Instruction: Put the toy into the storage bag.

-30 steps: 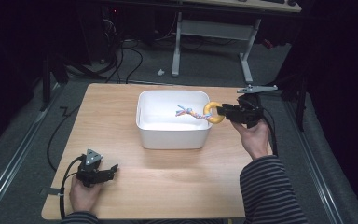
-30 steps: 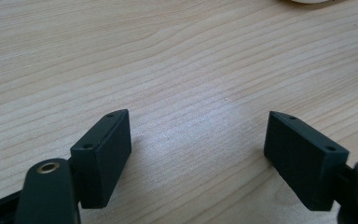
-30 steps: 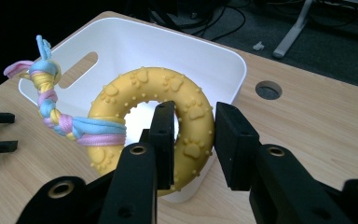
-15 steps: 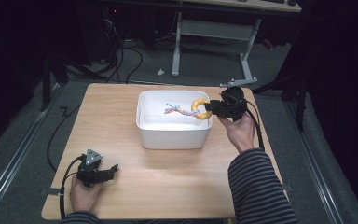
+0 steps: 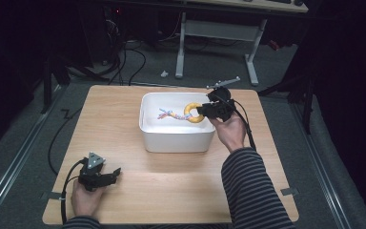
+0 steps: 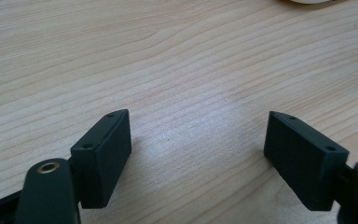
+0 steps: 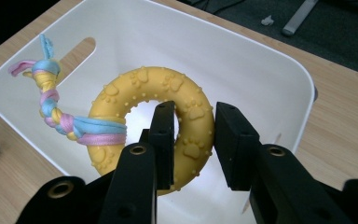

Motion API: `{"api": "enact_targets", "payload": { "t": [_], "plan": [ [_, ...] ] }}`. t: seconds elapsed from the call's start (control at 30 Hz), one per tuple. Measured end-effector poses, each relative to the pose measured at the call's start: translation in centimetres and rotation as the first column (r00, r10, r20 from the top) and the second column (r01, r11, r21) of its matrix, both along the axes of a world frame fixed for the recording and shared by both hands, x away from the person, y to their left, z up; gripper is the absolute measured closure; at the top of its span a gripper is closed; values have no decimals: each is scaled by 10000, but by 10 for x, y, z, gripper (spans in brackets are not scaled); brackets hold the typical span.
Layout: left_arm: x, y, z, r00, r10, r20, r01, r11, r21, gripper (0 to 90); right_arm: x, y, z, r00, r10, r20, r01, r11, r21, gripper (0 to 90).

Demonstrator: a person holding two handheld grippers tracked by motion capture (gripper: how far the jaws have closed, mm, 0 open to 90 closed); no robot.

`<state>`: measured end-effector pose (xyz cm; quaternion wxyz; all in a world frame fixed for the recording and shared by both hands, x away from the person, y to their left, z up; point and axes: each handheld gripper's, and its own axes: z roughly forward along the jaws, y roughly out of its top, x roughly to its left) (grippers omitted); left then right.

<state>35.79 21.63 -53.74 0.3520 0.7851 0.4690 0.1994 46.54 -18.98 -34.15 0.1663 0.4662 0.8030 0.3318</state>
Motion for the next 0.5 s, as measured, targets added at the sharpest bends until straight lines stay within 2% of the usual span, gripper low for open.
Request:
{"api": "enact_targets", "payload": {
  "t": [0.5],
  "plan": [
    [0,0,0,10000,2,1,-2,10000,-11,233,6,16,-22,9976,172,-667,-205,9986,-489,695]
  ]
}}
